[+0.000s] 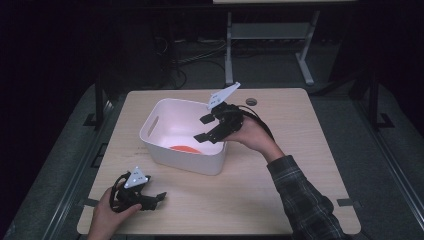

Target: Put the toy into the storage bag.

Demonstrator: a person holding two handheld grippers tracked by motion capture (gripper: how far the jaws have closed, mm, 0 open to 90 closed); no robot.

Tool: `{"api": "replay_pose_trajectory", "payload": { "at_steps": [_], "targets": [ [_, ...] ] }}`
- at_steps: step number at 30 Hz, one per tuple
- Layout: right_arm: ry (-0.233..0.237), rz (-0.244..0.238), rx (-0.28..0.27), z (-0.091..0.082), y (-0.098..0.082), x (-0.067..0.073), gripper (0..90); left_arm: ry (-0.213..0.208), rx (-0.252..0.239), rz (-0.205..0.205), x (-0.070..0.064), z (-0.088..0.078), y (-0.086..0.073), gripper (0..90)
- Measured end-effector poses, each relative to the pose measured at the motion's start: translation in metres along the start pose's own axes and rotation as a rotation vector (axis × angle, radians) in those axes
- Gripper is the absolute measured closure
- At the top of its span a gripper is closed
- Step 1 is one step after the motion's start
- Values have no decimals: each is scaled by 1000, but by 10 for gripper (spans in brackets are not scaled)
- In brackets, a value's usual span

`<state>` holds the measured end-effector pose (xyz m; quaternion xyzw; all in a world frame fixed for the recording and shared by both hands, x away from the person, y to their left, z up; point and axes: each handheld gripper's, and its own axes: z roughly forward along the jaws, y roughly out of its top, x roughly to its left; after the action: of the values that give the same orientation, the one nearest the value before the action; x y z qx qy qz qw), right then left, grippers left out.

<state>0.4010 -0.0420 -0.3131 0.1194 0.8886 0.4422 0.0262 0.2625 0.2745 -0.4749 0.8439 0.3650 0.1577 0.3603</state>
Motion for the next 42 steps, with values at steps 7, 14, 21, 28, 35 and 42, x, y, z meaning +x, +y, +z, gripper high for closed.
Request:
{"api": "replay_pose_trajectory", "payload": {
  "at_steps": [7,14,21,28,35,42],
  "targets": [
    [-41,18,-21,-19,-12,1,249,0,1,1,0,0,0,129],
    [-73,46,-43,-36,-29,1,224,1,2,1,0,0,0,129],
    [-108,75,-60,-54,-50,6,199,0,2,1,0,0,0,129],
    [-156,125,-65,-66,-73,13,136,1,1,0,0,0,0,129],
    [-229,175,-79,-75,-99,21,80,1,1,0,0,0,0,129],
    [-268,211,-67,-78,-123,28,75,1,3,2,0,0,0,129]
  ]
}}
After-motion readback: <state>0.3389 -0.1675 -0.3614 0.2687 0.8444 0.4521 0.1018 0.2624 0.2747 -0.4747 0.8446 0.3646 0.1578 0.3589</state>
